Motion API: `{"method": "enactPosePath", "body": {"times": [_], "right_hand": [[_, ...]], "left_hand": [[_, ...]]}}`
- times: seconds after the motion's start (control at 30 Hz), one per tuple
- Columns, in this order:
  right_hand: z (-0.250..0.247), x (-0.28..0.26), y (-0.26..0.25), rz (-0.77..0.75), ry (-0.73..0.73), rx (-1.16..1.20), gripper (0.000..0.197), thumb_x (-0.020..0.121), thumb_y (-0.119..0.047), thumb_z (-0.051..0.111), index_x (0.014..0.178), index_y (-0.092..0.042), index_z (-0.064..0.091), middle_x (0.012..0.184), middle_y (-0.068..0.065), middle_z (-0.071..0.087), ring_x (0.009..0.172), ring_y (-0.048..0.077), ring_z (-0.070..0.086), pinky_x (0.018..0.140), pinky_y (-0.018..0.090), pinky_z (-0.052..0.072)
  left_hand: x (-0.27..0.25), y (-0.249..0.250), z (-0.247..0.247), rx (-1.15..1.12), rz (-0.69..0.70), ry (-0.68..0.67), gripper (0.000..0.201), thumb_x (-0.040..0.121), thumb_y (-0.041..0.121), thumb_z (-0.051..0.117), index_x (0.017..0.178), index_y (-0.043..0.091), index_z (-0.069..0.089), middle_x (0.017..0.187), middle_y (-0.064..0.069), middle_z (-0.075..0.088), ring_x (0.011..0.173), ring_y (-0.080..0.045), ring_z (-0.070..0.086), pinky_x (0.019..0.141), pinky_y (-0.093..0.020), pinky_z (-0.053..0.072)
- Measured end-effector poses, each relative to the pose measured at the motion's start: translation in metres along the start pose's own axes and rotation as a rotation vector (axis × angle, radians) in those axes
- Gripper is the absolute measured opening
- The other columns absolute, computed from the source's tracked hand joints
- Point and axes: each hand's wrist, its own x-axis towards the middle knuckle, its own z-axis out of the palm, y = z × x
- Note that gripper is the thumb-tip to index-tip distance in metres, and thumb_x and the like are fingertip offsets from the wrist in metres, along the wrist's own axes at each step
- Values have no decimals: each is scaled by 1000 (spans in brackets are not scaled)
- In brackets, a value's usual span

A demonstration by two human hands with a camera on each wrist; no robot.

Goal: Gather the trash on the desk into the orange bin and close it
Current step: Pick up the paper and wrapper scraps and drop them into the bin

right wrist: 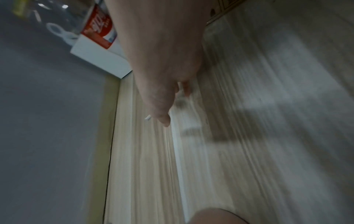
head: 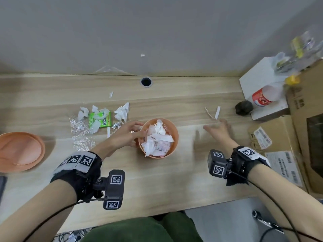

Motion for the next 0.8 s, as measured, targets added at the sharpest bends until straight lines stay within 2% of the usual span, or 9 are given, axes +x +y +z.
{"method": "enactPosePath", "body": {"times": [0.03, 0.13, 0.2, 0.27, 0.4, 0.47, 0.57, 0.7, 0.8], "right_hand": [[-1, 11, 0, 18, 43, -17, 110, 40, -66, 80, 132, -18, 43, 123, 7, 48, 116, 25, 46, 100, 45, 43], [-5, 18, -15, 96, 138, -31, 102, 64, -46, 79, 139, 1, 29, 145, 19, 32, 137, 33, 30, 107, 42, 33], [-7, 23, -22, 77, 128, -21, 98, 65, -49, 76, 137, 1, 33, 147, 23, 31, 137, 35, 31, 102, 41, 35], [0, 30, -31, 17, 132, -28, 79, 64, -47, 75, 126, -6, 48, 135, 18, 45, 126, 35, 41, 93, 39, 39], [20, 33, -37, -164, 94, -15, 11, 77, -18, 67, 87, -20, 62, 87, 8, 66, 95, 34, 63, 81, 38, 48], [26, 22, -39, -208, -68, 24, 8, 81, -13, 66, 82, -21, 62, 80, 7, 65, 83, 31, 64, 73, 37, 50], [28, -13, -54, -298, -322, 62, 6, 83, -15, 69, 84, -17, 63, 81, 6, 64, 69, 17, 57, 57, 25, 44], [20, -64, -89, -454, -298, 363, 16, 86, -12, 66, 76, -24, 60, 70, -2, 59, 51, 2, 53, 48, 18, 39], [19, -104, -114, -640, -213, 405, 18, 83, -12, 68, 76, -28, 63, 72, -7, 63, 60, 4, 56, 58, 14, 42]], "left_hand": [[3, 3, 1, 11, -7, -4, 35, 87, 25, 70, 121, 24, 61, 115, -15, 64, 96, -23, 70, 77, -37, 62], [9, 9, 3, 35, -18, -20, 35, 87, 28, 71, 121, 27, 60, 117, -14, 62, 100, -24, 69, 80, -37, 61], [10, 11, 3, 37, -22, -32, 33, 87, 29, 71, 119, 29, 62, 117, -14, 61, 101, -22, 68, 81, -36, 61], [11, 11, 2, 25, -25, -27, 32, 85, 28, 72, 116, 29, 64, 118, -16, 61, 97, -16, 68, 79, -33, 61], [11, 10, 3, 2, -26, -27, 32, 85, 24, 72, 116, 27, 65, 118, -19, 60, 95, -14, 68, 78, -33, 61], [10, 9, 3, -7, -23, -29, 31, 85, 26, 72, 116, 29, 65, 119, -17, 61, 101, -20, 69, 84, -40, 60], [7, 8, 3, -10, -18, -20, 33, 85, 29, 73, 117, 31, 64, 118, -16, 63, 104, -23, 68, 87, -45, 59], [2, 7, 5, -3, -13, 3, 32, 87, 29, 70, 118, 32, 62, 113, -14, 66, 99, -24, 70, 86, -48, 58], [-5, 5, 7, -21, -1, 24, 27, 89, 21, 67, 114, 29, 61, 104, -15, 66, 93, -24, 71, 83, -47, 60]]}}
